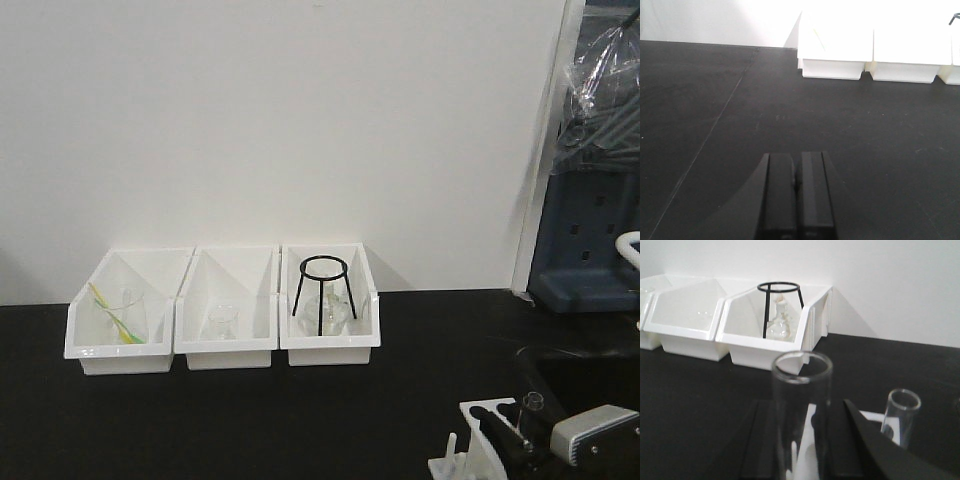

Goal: Flip and reinsert test tube from rack

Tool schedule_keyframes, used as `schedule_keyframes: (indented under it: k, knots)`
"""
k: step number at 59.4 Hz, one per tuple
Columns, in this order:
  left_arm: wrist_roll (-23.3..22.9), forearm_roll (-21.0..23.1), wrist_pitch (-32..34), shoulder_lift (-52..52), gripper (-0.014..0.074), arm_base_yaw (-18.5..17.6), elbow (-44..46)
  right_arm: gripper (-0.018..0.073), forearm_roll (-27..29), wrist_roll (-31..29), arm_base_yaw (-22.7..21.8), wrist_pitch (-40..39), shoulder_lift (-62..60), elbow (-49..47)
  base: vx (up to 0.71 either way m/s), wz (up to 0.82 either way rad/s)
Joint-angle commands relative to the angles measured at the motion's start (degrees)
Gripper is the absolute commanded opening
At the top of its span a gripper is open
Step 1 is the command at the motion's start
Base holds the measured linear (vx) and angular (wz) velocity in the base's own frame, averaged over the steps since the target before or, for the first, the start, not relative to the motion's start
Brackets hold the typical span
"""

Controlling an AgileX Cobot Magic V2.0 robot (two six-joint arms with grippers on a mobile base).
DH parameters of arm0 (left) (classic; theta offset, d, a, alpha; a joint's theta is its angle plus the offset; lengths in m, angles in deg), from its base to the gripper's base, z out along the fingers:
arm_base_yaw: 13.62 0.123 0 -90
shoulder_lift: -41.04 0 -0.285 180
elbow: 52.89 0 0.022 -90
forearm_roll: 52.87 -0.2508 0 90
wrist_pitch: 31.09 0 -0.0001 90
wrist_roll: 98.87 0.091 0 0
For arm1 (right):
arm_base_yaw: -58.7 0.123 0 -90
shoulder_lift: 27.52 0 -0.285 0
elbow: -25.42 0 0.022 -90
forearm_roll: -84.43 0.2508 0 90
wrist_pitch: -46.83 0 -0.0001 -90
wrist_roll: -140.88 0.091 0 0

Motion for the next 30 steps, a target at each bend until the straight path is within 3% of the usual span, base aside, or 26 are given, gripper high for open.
schedule_keyframes:
  k: [1,7,13,23,30]
  knots:
    - [-0.01,0.21,5.04,-0.16,-0.0006,-0.41,-0.11,-0.0012,0.67,2.40,-0.04,-10.68,-6.61,-1.66,0.00,0.00]
    - [-0.01,0.21,5.04,-0.16,-0.0006,-0.41,-0.11,-0.0012,0.88,8.73,-0.04,-2.54,-14.44,-4.81,0.00,0.00]
    - [-0.01,0.21,5.04,-0.16,-0.0006,-0.41,-0.11,-0.0012,0.68,12.88,-0.04,12.99,-22.85,-10.77,0.00,0.00]
    - [-0.01,0.21,5.04,-0.16,-0.0006,-0.41,-0.11,-0.0012,0.62,13.05,-0.04,35.91,-30.50,-22.33,0.00,0.00]
    - [-0.01,0.21,5.04,-0.16,-0.0006,-0.41,-0.11,-0.0012,-1.19,12.52,-0.04,42.40,-32.74,-26.95,0.00,0.00]
